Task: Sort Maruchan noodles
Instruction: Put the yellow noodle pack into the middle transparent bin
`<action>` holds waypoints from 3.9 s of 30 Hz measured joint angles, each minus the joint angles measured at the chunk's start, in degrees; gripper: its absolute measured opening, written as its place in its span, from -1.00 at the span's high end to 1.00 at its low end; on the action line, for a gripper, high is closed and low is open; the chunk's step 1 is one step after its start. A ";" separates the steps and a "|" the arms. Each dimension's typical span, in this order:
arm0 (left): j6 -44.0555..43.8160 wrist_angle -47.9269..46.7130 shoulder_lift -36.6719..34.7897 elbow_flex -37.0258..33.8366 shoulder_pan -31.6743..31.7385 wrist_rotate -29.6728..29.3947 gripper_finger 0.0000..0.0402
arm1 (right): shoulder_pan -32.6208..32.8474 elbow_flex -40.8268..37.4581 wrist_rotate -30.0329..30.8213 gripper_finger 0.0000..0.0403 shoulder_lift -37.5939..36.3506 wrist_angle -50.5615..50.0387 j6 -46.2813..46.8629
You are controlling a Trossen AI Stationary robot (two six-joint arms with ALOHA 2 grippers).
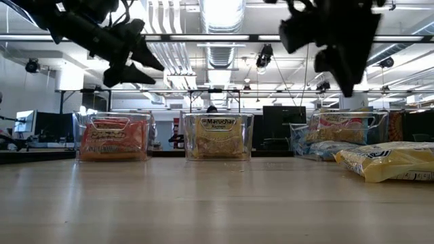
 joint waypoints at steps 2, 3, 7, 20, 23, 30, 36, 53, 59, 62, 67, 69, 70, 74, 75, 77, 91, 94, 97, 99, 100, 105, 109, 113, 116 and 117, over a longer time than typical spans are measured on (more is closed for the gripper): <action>-1.33 1.87 0.90 -0.06 -1.45 0.06 -0.20 | 0.49 -1.49 -1.30 -0.13 0.00 0.08 -2.07; -1.93 2.64 1.39 -0.09 -2.26 0.07 -0.20 | 0.72 -2.17 -1.27 -0.13 0.00 0.28 -3.16; -4.09 4.56 3.50 0.17 -4.93 0.07 -0.20 | 1.30 -5.22 -0.78 -0.13 0.00 0.68 -8.99; -8.25 11.18 6.28 0.26 -9.69 -1.90 -0.20 | 4.28 -14.40 -0.69 -0.13 0.00 13.74 -21.69; -8.27 11.78 6.22 0.26 -9.67 -2.27 -0.20 | 5.22 -15.71 1.19 -0.13 0.00 15.18 -24.05; -8.30 11.95 6.22 0.26 -9.67 -2.71 -0.20 | 6.36 -17.91 13.87 -0.13 -0.03 15.91 -28.32; -8.49 11.93 6.19 0.26 -9.67 -3.17 -0.20 | 6.23 -19.20 14.47 -0.13 -0.26 19.79 -26.42; -8.87 12.11 6.17 0.26 -9.78 -4.30 -0.20 | -7.47 -17.86 30.34 -0.13 -0.09 39.02 -5.34; -10.80 11.81 7.98 0.24 -10.55 0.33 -0.20 | -7.78 -13.67 19.19 -0.09 -2.79 37.43 1.36; -12.32 11.68 10.07 0.22 -11.48 0.68 -0.20 | -6.56 -13.52 16.74 -0.06 -3.05 37.98 8.42; -15.23 12.09 14.77 0.19 -13.22 1.36 -0.20 | -5.15 -16.07 12.57 -0.01 -3.06 37.80 27.21; -16.10 12.64 16.92 0.17 -13.89 1.89 -0.20 | -4.29 -17.08 12.57 0.00 -3.07 37.91 31.67; -16.51 12.92 18.07 0.15 -14.28 1.93 -0.20 | -3.95 -17.54 12.57 0.00 -3.08 38.06 33.28; -17.62 17.55 22.51 0.13 -15.51 2.95 -0.20 | -2.65 -19.95 12.64 0.00 -3.08 41.42 38.34; -17.87 19.18 23.77 0.13 -15.81 3.44 -0.20 | -2.31 -20.48 12.78 0.00 -3.08 42.39 38.94; -18.72 21.89 26.06 0.13 -16.43 4.18 -0.20 | -1.58 -21.35 12.76 0.00 -3.10 42.93 40.26; -22.96 36.99 39.72 0.22 -17.50 6.77 -0.20 | 0.64 -28.30 15.32 0.00 -2.84 46.94 42.17; -24.07 39.20 41.93 0.87 -17.56 7.87 -0.20 | 0.64 -30.16 15.38 0.00 -2.86 49.15 42.16; -24.38 39.28 42.97 1.97 -17.58 7.91 -0.20 | 0.77 -30.22 14.47 0.00 -3.30 49.32 41.76; -24.28 39.32 43.05 2.50 -17.58 7.91 -0.20 | 1.10 -30.18 14.34 0.00 -3.60 49.35 41.54; -23.98 39.35 43.19 2.89 -17.58 7.91 -0.20 | 1.14 -30.17 14.34 0.00 -3.80 49.38 41.46; -23.33 39.29 43.12 3.42 -17.58 7.91 -0.20 | 1.25 -28.15 14.46 0.00 -6.04 49.61 41.51; -23.28 39.33 43.18 3.41 -17.58 7.89 -0.20 | 1.41 -25.76 17.78 0.00 -7.21 49.89 37.95; -23.20 39.18 43.22 3.34 -17.58 7.88 -0.20 | 1.38 -25.69 20.94 0.00 -6.69 49.82 35.46; -23.04 39.24 43.22 3.37 -17.58 7.73 -0.20 | 1.37 -25.94 23.38 0.00 -5.07 49.51 34.16; -23.00 39.32 43.22 3.37 -17.58 7.71 -0.20 | 1.36 -25.95 23.81 0.00 -4.43 49.51 33.75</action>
